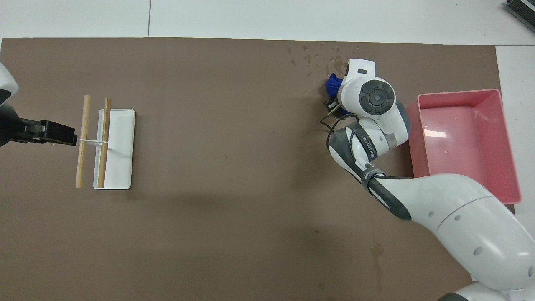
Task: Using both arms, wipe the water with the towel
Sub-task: 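Carry the towel into the pink bin with the right gripper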
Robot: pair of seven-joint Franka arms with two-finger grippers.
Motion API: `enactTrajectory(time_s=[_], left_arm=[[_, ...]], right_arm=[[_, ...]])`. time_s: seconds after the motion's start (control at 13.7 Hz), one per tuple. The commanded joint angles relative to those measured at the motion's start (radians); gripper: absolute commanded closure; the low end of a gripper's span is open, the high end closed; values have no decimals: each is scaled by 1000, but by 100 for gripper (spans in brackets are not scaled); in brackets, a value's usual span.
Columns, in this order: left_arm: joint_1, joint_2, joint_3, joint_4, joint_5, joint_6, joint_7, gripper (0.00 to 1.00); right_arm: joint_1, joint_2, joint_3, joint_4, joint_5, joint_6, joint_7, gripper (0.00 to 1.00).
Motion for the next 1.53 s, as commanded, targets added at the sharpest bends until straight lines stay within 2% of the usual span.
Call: enactTrajectory(time_s=[0.0, 0.15, 0.44, 0.58, 0.8, 1.46], left_arm=[[5, -15, 1, -12, -7, -11, 14, 0], [5, -15, 1, -12, -7, -11, 14, 0], [5, -15, 1, -12, -7, -11, 14, 0], [5, -15, 1, -12, -7, -11, 14, 0], [3, -15, 1, -12, -7, -11, 14, 0], [5, -15, 1, -12, -7, -11, 14, 0]], right_arm=[[16, -8, 41, -37, 208, -47, 105, 100], [42, -9, 41, -11, 268, -85, 159, 100], [45, -4, 41, 73, 279, -200, 239, 100], [55, -4, 41, 125, 281, -278, 239, 100], [45, -11, 41, 237, 276, -475, 236, 100], [24, -208, 36, 248, 262, -875, 178, 100]])
